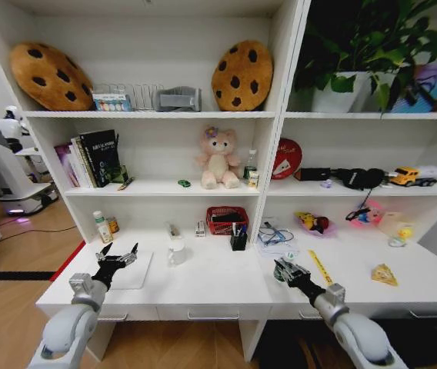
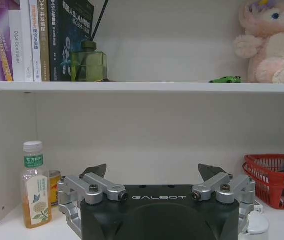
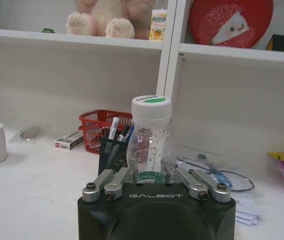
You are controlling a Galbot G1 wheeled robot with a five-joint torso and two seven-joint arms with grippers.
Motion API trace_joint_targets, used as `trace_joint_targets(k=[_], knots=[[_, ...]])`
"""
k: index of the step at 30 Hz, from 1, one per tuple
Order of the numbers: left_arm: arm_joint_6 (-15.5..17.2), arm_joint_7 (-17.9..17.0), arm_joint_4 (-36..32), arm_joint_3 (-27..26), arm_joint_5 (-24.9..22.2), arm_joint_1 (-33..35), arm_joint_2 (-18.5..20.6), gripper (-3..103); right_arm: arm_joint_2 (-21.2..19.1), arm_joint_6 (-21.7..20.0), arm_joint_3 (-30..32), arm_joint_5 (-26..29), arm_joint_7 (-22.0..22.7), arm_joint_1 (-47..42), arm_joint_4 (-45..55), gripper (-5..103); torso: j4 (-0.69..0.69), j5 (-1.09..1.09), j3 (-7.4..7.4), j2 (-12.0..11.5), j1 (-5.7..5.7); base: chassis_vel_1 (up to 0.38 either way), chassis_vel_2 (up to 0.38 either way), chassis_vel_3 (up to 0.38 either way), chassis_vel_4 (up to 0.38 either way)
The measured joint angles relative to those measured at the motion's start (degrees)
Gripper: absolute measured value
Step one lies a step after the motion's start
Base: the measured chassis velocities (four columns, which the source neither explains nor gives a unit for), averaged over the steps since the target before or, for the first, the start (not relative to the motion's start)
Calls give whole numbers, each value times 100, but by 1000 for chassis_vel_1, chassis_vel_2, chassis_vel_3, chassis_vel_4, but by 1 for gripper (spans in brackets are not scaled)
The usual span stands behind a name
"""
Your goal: Organize the objects on the table.
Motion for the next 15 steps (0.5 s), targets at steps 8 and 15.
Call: trace_joint_targets(k=[8, 15], knots=[[0, 0, 0, 0, 0, 0, 0, 100, -85, 60, 418, 16, -104, -151, 323, 26, 2, 0, 0, -1, 1, 0, 0, 0, 0], [0, 0, 0, 0, 0, 0, 0, 100, -7, 130, 406, 13, -163, -216, 360, 26, 2, 1, 1, 0, 0, 0, 0, 0, 0]])
